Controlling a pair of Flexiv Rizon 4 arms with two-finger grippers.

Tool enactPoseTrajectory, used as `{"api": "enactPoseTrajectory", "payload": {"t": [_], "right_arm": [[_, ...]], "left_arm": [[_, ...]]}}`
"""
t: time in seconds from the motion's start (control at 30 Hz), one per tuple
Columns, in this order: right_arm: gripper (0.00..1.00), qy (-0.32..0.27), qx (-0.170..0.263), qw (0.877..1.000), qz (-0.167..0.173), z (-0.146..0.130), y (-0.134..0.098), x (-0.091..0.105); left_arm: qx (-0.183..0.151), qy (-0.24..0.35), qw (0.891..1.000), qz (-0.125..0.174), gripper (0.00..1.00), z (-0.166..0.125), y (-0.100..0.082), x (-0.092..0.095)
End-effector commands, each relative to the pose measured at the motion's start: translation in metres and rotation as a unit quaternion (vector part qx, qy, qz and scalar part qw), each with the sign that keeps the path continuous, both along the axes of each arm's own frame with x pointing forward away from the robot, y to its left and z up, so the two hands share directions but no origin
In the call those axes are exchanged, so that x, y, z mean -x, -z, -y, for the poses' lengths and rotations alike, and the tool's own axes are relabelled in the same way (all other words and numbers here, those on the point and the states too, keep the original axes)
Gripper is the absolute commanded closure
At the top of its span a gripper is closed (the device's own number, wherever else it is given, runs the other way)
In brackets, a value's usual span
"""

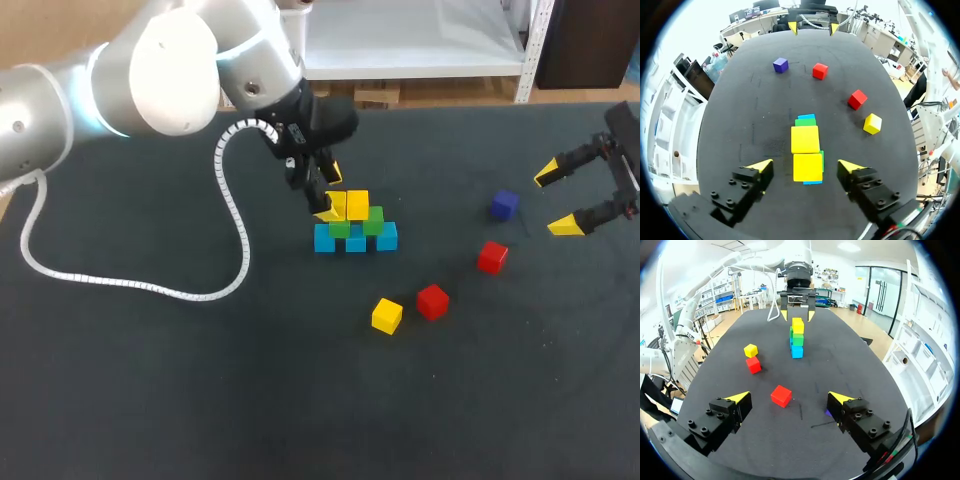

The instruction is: Place the blue cubes, place green cubes on the blue cubes, place the yellow cubes on the green cubes, then place the red cubes on the yellow cubes, and place purple cube on the red cubes.

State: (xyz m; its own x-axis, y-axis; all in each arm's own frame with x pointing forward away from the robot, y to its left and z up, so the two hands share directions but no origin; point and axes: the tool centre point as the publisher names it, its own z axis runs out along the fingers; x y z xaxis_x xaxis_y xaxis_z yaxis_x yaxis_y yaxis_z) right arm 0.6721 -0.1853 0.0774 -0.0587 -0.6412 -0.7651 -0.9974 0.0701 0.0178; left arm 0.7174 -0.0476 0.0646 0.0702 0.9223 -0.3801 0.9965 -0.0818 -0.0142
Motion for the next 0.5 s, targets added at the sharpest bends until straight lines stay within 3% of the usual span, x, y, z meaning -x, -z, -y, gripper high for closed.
{"api": "enactPoseTrajectory", "payload": {"t": [0.03,0.13,0.4,0.47,0.5], "right_arm": [[0.0,-0.001,-0.001,1.0,0.0,0.0,0.001,-0.001],[0.0,-0.001,-0.001,1.0,0.0,0.0,0.001,-0.001],[0.0,-0.001,-0.001,1.0,0.0,0.0,0.001,-0.001],[0.0,-0.001,-0.001,1.0,0.0,0.0,0.001,-0.001],[0.0,-0.001,-0.001,1.0,0.0,0.0,0.001,-0.001]], "left_arm": [[0.007,0.001,1.0,0.015,0.0,-0.011,-0.013,0.01],[0.001,0.003,1.0,0.028,0.0,-0.02,-0.018,0.014],[-0.007,-0.007,1.0,0.018,0.0,-0.041,-0.007,0.017],[-0.006,-0.011,1.0,0.019,0.93,-0.044,-0.005,0.017],[-0.007,-0.011,1.0,0.02,1.0,-0.046,-0.003,0.016]]}}
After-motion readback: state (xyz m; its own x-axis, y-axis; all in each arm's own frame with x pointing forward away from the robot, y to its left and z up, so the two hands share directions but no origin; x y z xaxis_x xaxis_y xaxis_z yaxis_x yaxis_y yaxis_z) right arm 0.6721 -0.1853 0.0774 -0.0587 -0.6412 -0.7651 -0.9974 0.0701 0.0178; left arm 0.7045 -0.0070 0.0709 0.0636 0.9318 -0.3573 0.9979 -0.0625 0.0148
